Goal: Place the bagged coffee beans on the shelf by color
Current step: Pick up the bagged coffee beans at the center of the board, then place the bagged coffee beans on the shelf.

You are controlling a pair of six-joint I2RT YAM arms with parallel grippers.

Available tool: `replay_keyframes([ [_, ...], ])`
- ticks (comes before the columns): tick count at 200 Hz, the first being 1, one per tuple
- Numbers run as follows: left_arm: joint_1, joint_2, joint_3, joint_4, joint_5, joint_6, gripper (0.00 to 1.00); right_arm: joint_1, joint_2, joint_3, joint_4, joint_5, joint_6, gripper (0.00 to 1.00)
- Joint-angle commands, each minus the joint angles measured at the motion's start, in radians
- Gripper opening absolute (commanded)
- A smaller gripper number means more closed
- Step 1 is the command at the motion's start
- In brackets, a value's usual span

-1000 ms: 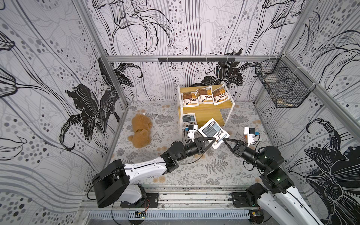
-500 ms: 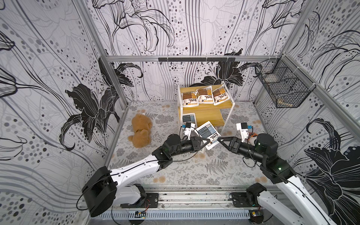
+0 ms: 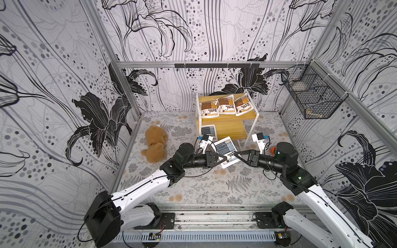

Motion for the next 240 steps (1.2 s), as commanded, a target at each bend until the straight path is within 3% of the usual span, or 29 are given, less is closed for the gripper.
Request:
replay_keyframes([
  [1,0.007,-0.004,0.031,0.0,0.023,0.026,0.06,0.008,-0.009,-0.024,0.073,-0.03,0.029,0.35],
  [32,0.01,-0.002,0.037,-0.002,0.014,0.024,0.1,0.014,-0.003,-0.023,0.071,-0.027,0.025,0.26],
  [49,0.011,-0.003,0.04,-0.011,0.008,0.026,0.21,0.015,-0.003,-0.023,0.056,-0.006,0.02,0.13],
  [81,0.023,-0.05,0.033,-0.061,-0.041,0.073,0.4,0.016,-0.015,-0.051,0.04,0.086,0.04,0.01],
  [102,0.069,-0.141,-0.023,-0.108,-0.118,0.083,0.51,0.016,-0.021,-0.082,0.035,0.182,0.073,0.0],
  [149,0.181,-0.438,-0.143,-0.355,-0.349,0.115,0.57,0.016,0.066,-0.075,0.092,0.326,0.078,0.0],
  [240,0.191,-0.609,-0.236,-0.459,-0.387,0.079,0.57,0.016,0.353,0.169,0.102,0.477,-0.075,0.0],
])
